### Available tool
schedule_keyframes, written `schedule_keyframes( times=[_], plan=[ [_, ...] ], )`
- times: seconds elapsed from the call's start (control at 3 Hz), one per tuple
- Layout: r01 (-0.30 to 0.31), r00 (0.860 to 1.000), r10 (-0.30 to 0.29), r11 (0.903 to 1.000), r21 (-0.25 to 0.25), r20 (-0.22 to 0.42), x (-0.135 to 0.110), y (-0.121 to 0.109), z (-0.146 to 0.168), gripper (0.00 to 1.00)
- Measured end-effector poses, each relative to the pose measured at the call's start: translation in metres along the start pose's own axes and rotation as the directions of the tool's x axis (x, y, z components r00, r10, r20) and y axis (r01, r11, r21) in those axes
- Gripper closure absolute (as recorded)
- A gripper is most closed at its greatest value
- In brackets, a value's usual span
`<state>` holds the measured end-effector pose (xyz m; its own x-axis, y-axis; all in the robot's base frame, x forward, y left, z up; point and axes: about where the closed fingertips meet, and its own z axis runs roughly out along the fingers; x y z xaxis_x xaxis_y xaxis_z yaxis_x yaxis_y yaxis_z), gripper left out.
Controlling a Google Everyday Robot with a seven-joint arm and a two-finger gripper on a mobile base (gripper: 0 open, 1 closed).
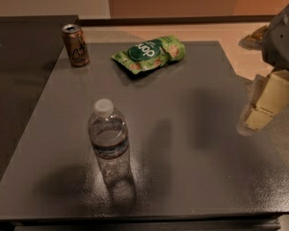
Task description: Move water bottle near green rice chip bag
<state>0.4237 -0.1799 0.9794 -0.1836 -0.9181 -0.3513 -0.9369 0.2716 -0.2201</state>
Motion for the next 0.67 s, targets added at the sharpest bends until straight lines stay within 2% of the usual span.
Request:
schedule_keyframes(
  times=[0.33,0.67],
  plan=[
    [0.039,0.993,-0.037,0.9989,-0.024,0.113,-0.037,0.021,0.010,0.00],
    [0.088,0.973,-0.074,0.9944,-0.057,0.218,-0.076,0.042,0.034,0.00]
  ],
)
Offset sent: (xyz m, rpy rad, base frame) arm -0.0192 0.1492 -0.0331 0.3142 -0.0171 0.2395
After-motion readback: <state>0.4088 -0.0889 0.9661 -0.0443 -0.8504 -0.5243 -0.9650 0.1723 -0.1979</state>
